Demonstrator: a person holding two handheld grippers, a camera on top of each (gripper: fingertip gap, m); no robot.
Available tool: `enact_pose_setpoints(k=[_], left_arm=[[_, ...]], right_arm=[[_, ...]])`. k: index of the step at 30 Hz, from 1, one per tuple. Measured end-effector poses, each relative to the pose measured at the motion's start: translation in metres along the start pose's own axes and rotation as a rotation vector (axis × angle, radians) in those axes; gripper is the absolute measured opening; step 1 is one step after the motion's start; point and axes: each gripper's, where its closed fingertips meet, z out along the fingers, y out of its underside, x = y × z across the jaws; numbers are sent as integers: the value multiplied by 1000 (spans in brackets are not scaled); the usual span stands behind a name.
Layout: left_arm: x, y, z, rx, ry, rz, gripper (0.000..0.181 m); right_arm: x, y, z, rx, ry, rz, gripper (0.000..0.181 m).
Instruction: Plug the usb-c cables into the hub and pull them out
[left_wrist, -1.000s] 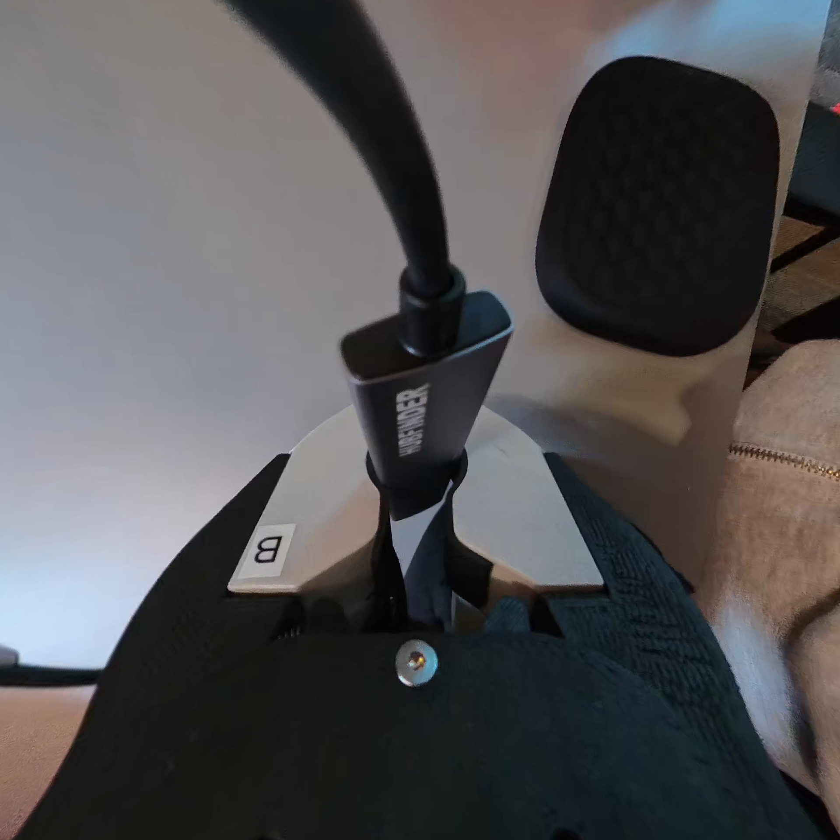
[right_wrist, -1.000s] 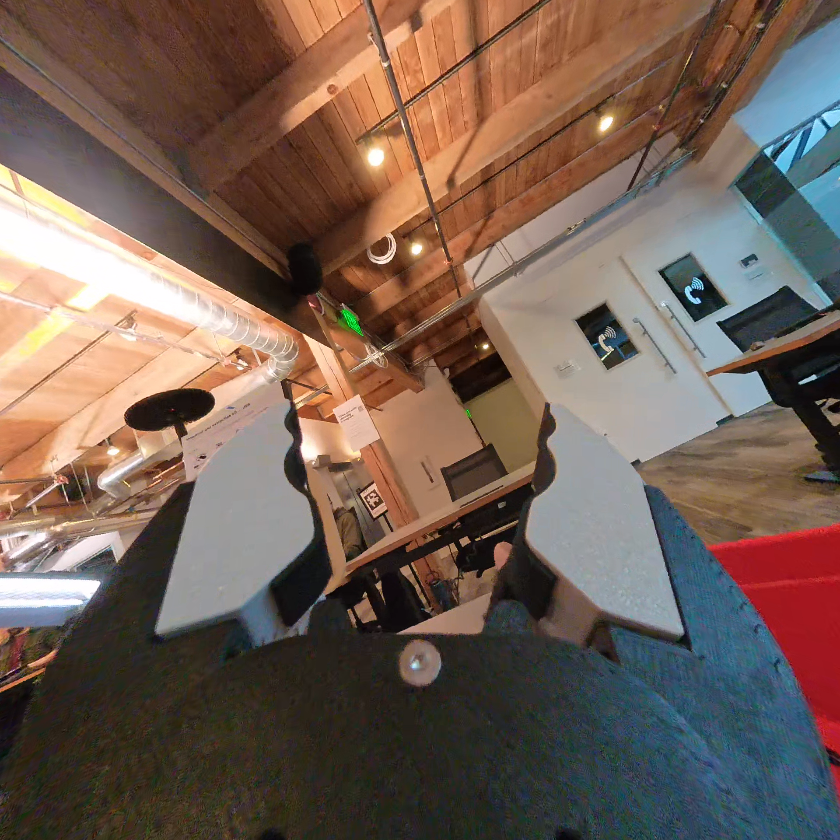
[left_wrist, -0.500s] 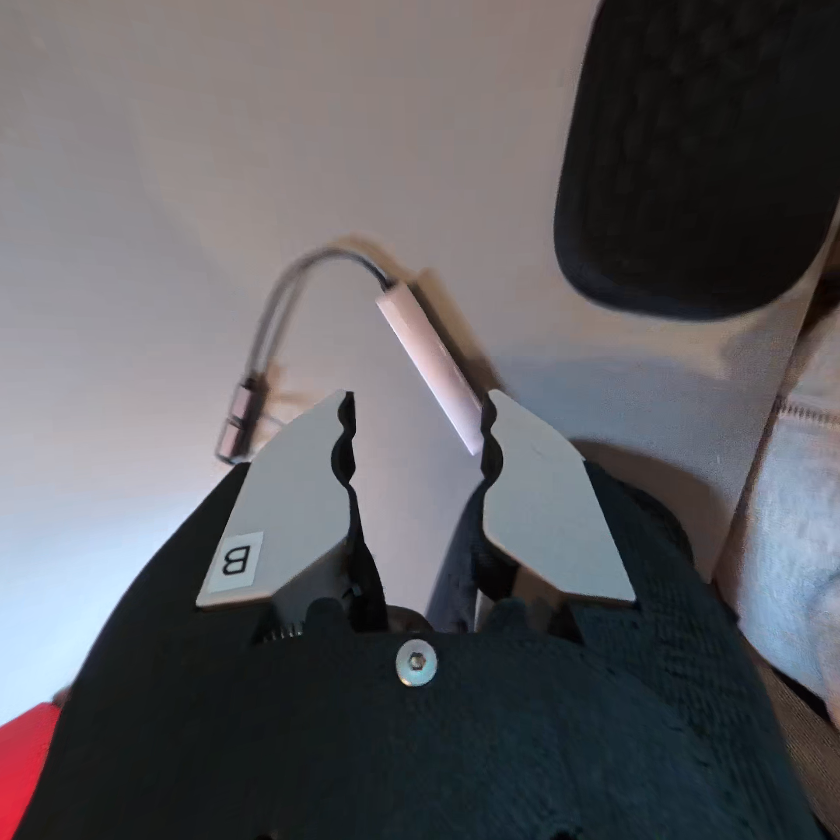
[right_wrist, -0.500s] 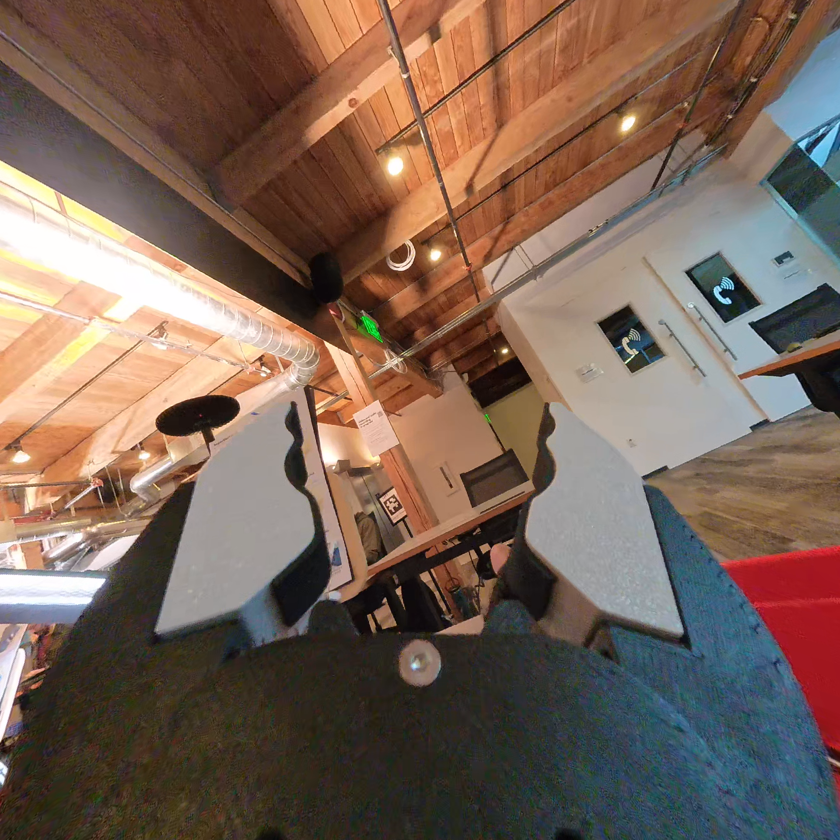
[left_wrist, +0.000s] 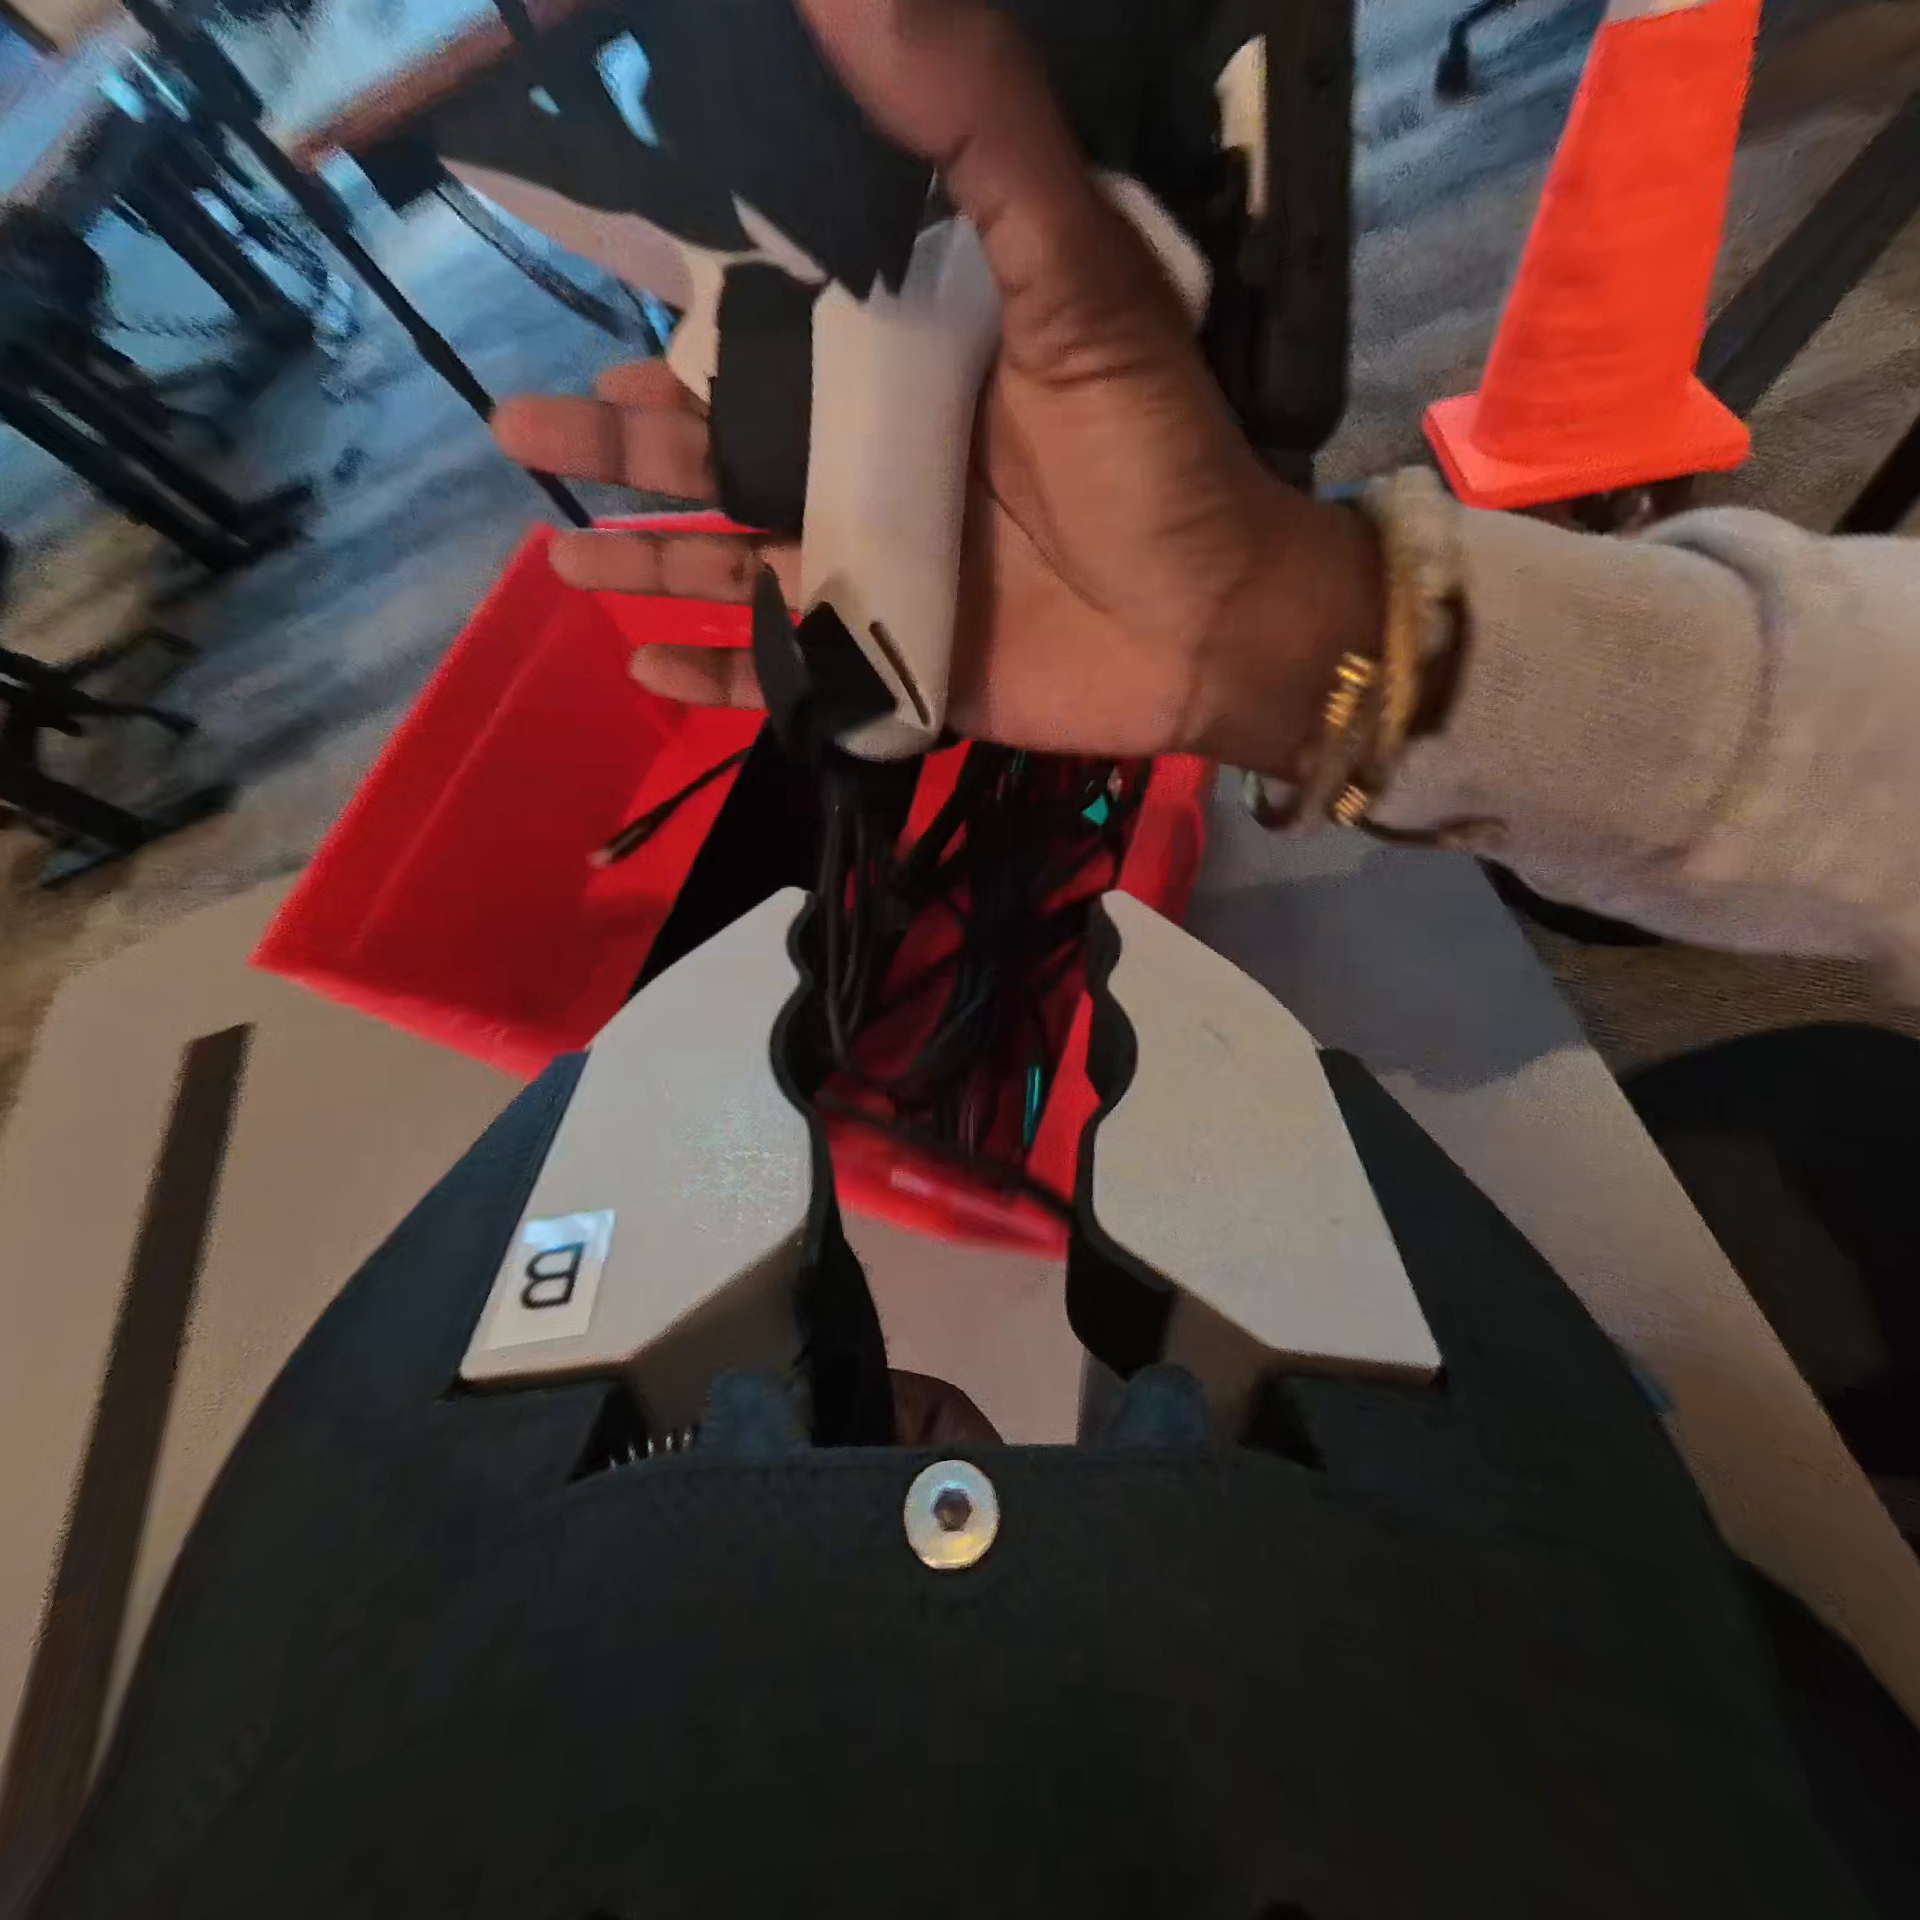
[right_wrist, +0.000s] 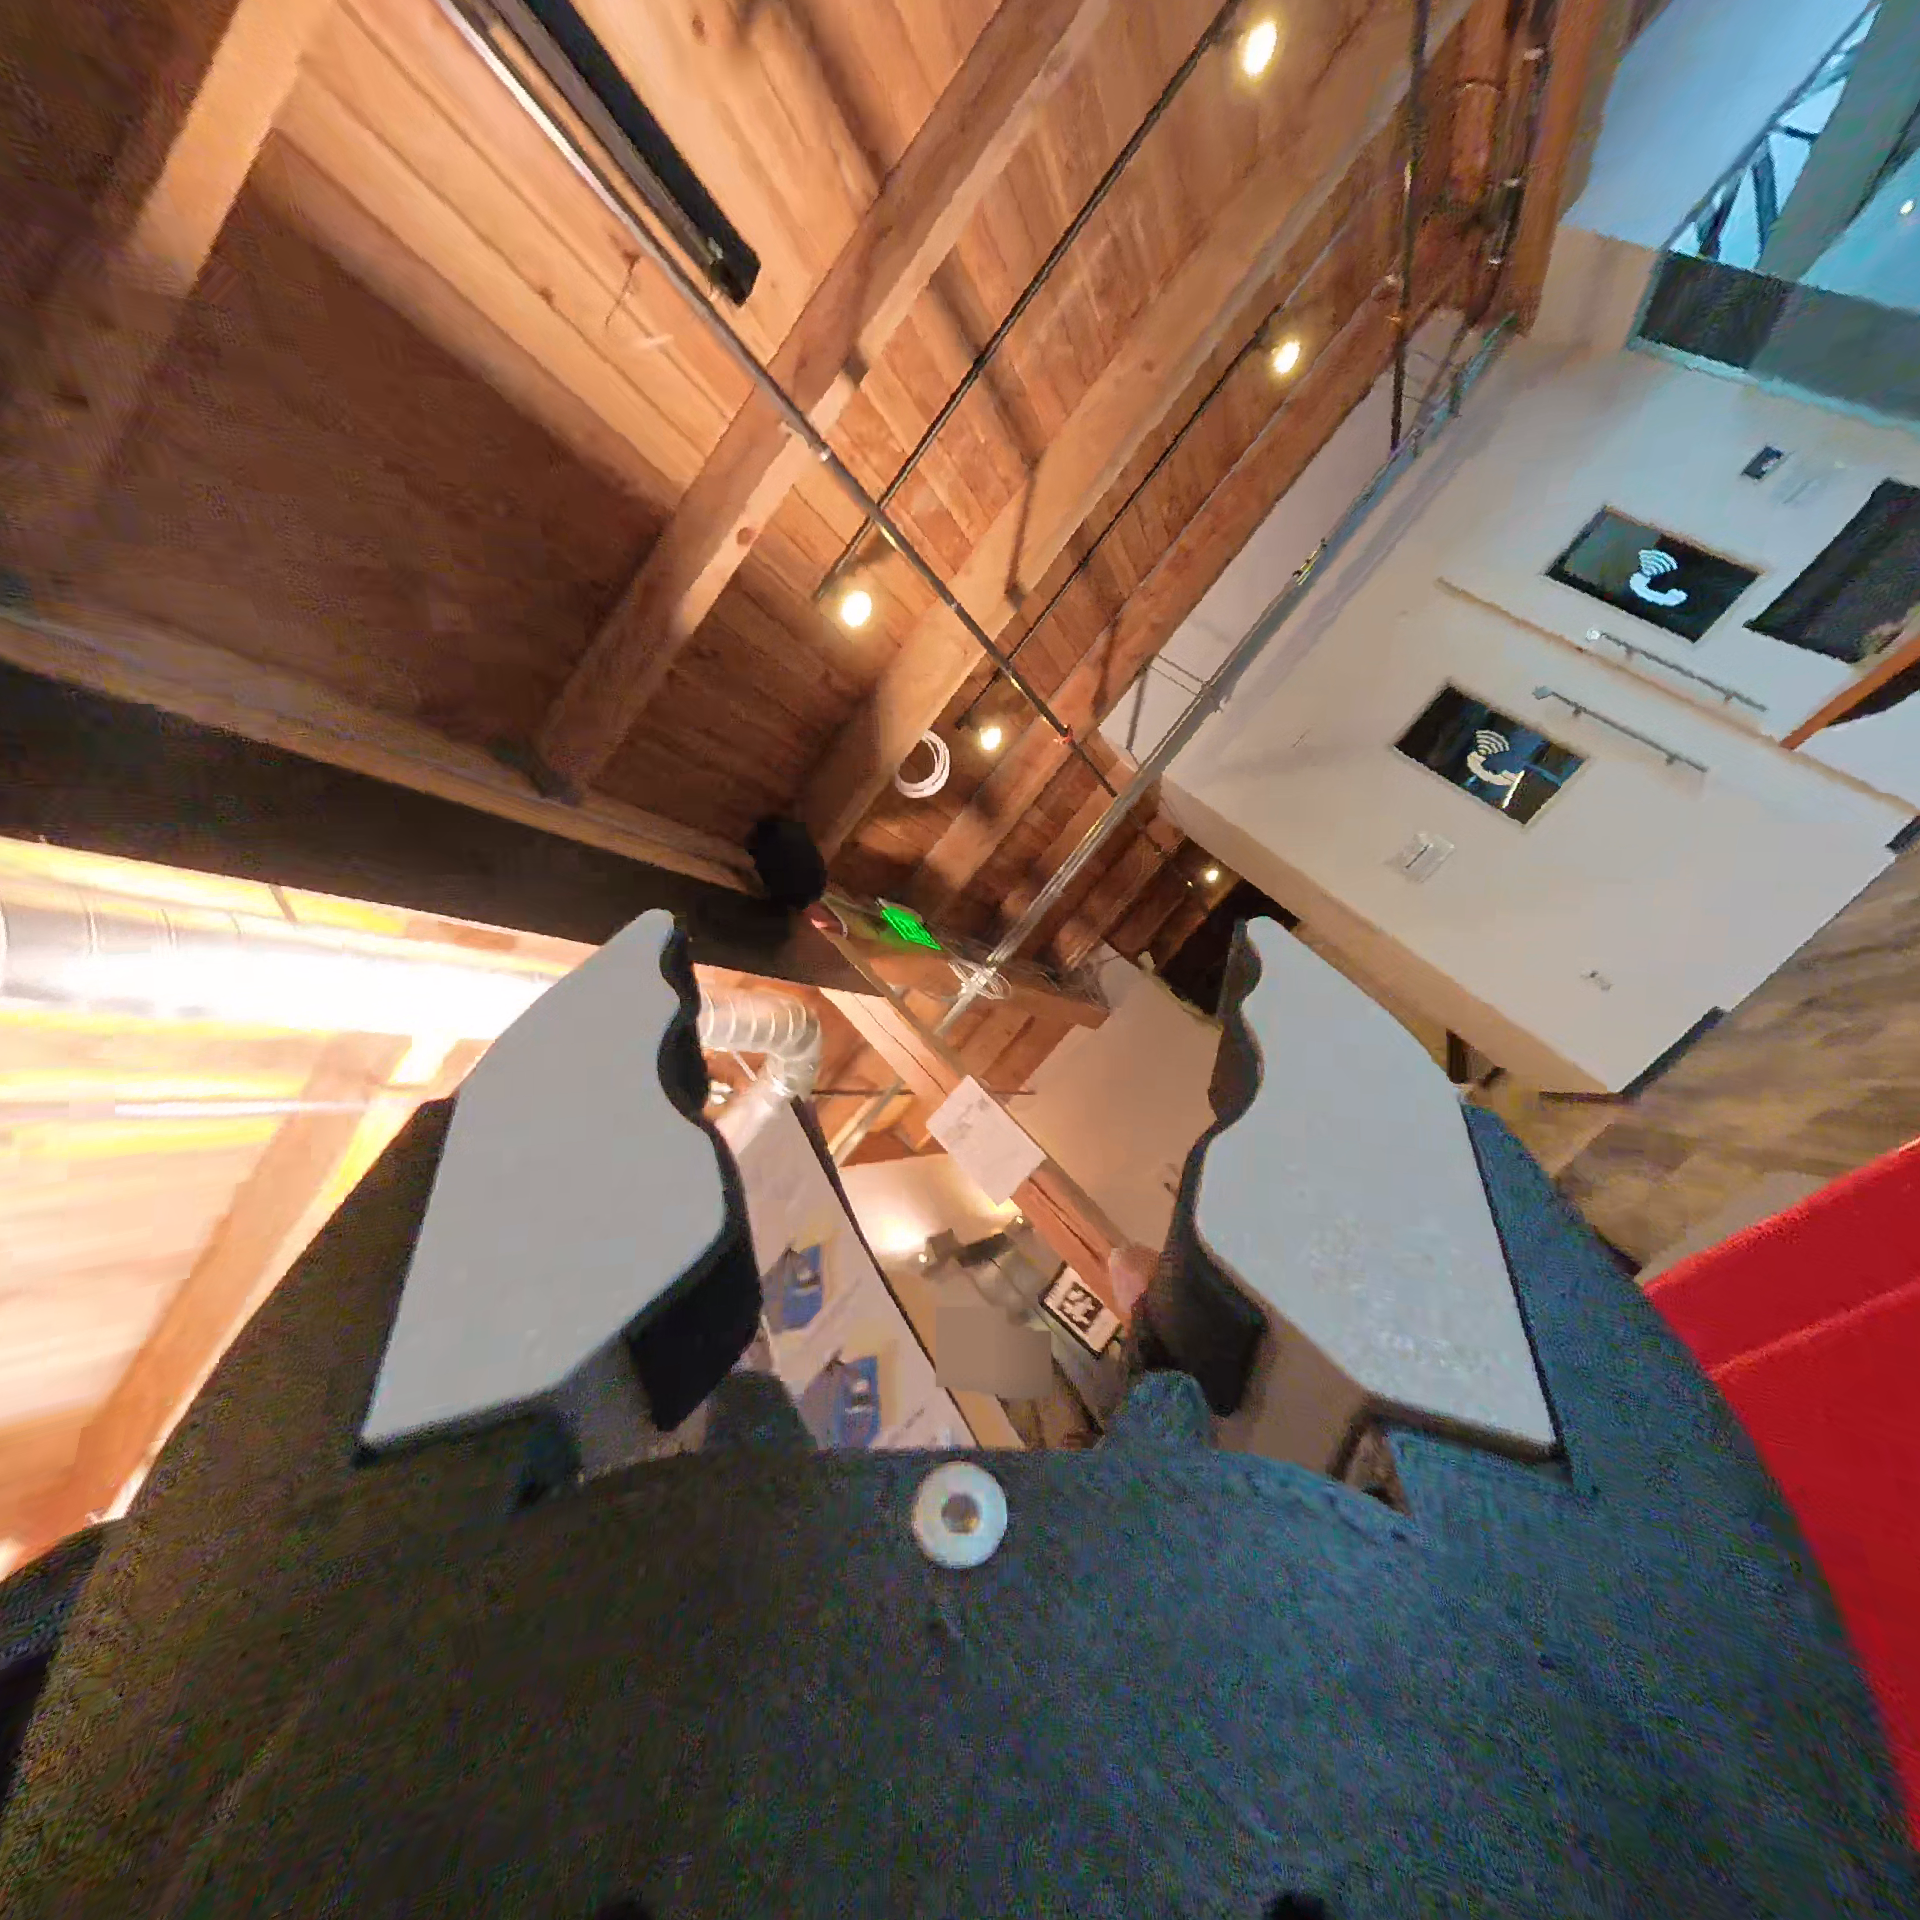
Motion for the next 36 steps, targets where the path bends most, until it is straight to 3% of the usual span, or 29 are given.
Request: enact_pose_setpoints(k=[4, 5, 8, 11, 13, 14, 15, 16, 18, 21, 24, 28, 31, 33, 36], left_arm=[[-15, 6, 57, -161, 37, 32, 39], [-21, 3, 66, -150, 16, 38, 29], [-27, -2, 78, -126, 37, 41, 15], [-27, -2, 79, -117, 82, 2, 12], [-26, -3, 80, -152, 68, 40, 12], [-33, 10, 82, -246, 7, 104, 9], [-41, 30, 86, -362, -55, 204, 9], [-46, 46, 90, -422, -91, 267, 9], [-49, 53, 95, -411, -119, 254, 10], [-46, 20, 89, -266, -113, 172, 22], [-47, 0, 80, -216, -86, 127, 59], [-54, -24, 60, -70, -73, -1, 86], [-59, -42, 16, 116, -83, -89, 94], [-51, -46, -28, 244, -44, -160, 95], [-27, -29, -108, 398, 4, -239, 95]], right_arm=[[12, -17, -4, 72, 18, 221, 92], [18, -20, -5, 81, 34, 242, 88], [26, -37, -10, 134, 25, 273, 87], [22, -58, -15, 160, -28, 291, 76], [16, -59, -14, 155, -75, 356, 80], [9, -70, -14, 219, -131, 474, 87], [3, -87, -17, 313, -209, 631, 81], [-7, -102, -19, 369, -287, 701, 60], [-40, -105, -12, 244, -348, 479, 41], [-72, -86, -3, 3, -320, 101, 49], [-93, -91, -11, 36, -305, -15, 64], [-101, -79, -24, -19, -236, -223, 60], [-108, -60, -33, -103, -210, -373, 55], [-115, -45, -37, -168, -212, -496, 50], [-126, -9, -37, -299, -222, -668, 48]])
